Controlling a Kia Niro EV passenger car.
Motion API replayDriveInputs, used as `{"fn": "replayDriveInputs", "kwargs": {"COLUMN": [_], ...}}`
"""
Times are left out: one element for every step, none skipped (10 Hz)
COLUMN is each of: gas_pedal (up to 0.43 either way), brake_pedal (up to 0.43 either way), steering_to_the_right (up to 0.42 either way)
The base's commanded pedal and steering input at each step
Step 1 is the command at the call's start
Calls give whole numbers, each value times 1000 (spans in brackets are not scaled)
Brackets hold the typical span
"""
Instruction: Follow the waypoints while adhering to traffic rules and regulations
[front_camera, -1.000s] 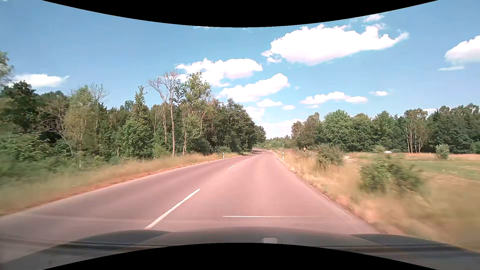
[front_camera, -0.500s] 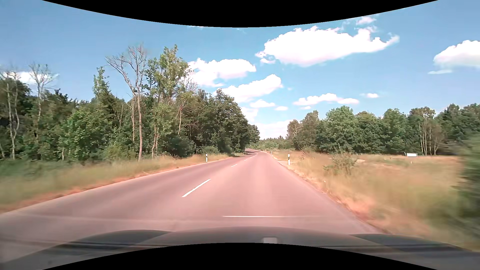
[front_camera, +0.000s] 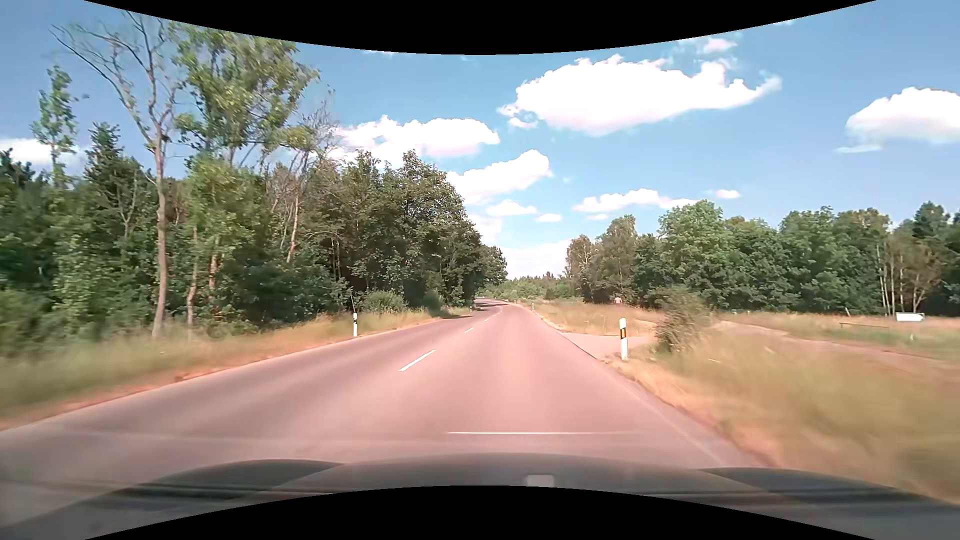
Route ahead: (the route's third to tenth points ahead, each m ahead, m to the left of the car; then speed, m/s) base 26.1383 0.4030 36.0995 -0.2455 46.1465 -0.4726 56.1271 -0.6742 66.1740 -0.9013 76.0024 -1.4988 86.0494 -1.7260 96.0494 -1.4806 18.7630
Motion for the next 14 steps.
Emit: {"fn": "replayDriveInputs", "kwargs": {"gas_pedal": [150,150,157,157,157,169,169,169,177,177,177,177,177,177], "brake_pedal": [0,0,0,0,0,0,0,0,0,0,0,0,0,0], "steering_to_the_right": [12,11,9,8,8,7,7,6,5,4,1,-1,-2,-4]}}
